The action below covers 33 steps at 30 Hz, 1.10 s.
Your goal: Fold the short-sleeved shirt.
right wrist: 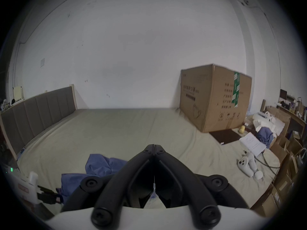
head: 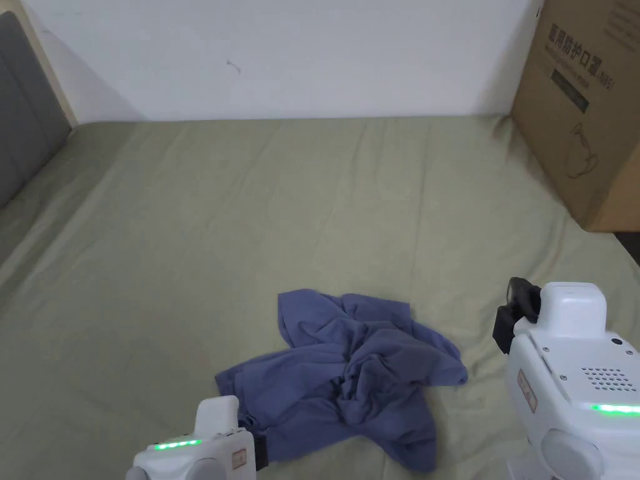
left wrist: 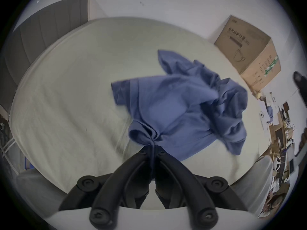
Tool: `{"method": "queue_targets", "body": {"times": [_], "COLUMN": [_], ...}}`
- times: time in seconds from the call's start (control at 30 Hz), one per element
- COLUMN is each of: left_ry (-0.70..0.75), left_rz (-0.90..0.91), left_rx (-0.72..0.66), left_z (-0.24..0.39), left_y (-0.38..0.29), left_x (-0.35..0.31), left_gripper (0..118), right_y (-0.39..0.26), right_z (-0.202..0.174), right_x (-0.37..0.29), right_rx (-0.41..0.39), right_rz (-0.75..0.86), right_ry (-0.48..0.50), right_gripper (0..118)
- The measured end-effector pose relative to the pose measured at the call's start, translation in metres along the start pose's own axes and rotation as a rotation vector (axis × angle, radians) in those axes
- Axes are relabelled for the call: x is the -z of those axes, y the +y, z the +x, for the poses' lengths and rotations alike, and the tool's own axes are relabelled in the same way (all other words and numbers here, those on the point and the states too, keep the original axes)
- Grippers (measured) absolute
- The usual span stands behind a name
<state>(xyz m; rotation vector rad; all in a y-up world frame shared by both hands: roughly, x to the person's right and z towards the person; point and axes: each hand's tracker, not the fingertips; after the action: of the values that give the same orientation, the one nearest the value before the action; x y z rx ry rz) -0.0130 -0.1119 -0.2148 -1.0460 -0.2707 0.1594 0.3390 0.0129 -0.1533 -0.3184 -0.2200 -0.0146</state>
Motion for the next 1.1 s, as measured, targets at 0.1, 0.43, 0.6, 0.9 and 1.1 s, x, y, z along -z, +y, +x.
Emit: {"method": "queue_targets", "body": {"times": [0.1,0.43,0.6,0.9,1.1], "left_ry": [-0.054,-0.123,-0.135,-0.159,-0.226], "left_rz": [0.068,0.098,0.07,0.075,0.153], "left_rx": [0.028,0.01,-0.012,-0.04,-0.115], "left_z": [0.002,-0.003,-0.01,-0.016,-0.022], "left_y": [0.01,0.031,0.029,0.03,0.052], "left_x": [-0.019,-0.022,-0.013,-0.012,-0.03], "left_gripper": [4,4,4,4,4], "right_y": [-0.009,-0.059,-0.085,-0.085,-0.015], "right_z": [0.008,0.009,-0.005,-0.014,0.002], "right_x": [0.037,0.174,0.21,0.184,0.134], "right_rx": [-0.002,0.062,-0.003,-0.046,-0.016], "right_rz": [-0.138,-0.562,-0.693,-0.671,-0.461], "right_ry": [0.009,0.083,0.086,0.131,0.126], "right_gripper": [34,109,79,2,1]}}
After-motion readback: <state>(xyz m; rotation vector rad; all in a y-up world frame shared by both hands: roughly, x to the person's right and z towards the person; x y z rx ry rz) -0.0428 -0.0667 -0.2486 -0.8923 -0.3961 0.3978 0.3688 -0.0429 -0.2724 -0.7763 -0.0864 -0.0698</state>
